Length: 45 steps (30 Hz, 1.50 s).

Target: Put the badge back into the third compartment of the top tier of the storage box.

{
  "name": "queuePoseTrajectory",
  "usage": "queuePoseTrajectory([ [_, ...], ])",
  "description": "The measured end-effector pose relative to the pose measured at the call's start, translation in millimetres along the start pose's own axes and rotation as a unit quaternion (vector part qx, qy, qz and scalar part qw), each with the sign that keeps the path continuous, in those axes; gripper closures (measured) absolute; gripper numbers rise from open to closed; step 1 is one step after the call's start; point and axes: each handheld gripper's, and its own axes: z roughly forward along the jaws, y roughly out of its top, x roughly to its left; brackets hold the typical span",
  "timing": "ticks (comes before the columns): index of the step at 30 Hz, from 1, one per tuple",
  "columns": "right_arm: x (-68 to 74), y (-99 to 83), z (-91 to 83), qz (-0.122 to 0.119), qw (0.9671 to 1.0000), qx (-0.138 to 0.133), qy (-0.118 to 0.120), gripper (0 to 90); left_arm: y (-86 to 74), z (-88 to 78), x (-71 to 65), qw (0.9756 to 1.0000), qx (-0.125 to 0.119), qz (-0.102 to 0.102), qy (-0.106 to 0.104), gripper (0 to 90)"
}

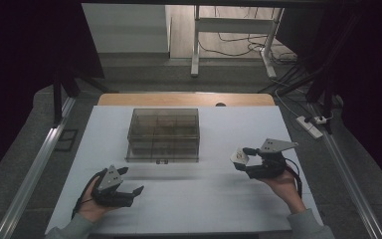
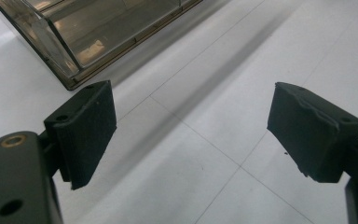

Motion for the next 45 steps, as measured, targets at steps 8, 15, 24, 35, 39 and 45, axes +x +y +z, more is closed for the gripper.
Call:
queuePoseTrajectory([
  [8,-0.2,4.3,3.6,0.005,1.0000,-0.004,-0.004,33.2,0.1,0.8,0.7,1.0000,0.001,-0.001,-0.001,15.2],
  [15,4.1,11.7,6.7,-0.002,0.9999,-0.017,-0.002,33.2,0.1,-0.1,0.4,1.0000,0.000,0.000,-0.001,15.4],
  [24,6.8,18.8,7.9,-0.008,0.9996,-0.025,-0.003,33.2,0.2,0.0,0.5,1.0000,-0.001,0.000,-0.001,15.4],
  [35,11.5,33.0,11.3,-0.015,0.9990,-0.042,0.006,33.2,0.4,0.5,0.0,1.0000,0.000,0.001,-0.002,15.6],
  [39,13.7,38.0,16.0,-0.019,0.9988,-0.043,0.011,33.2,0.3,0.6,0.3,1.0000,0.000,0.001,-0.002,15.7],
  [45,16.0,42.4,22.9,-0.023,0.9986,-0.045,0.017,33.2,0.3,0.7,0.5,1.0000,0.000,0.001,-0.003,15.6],
])
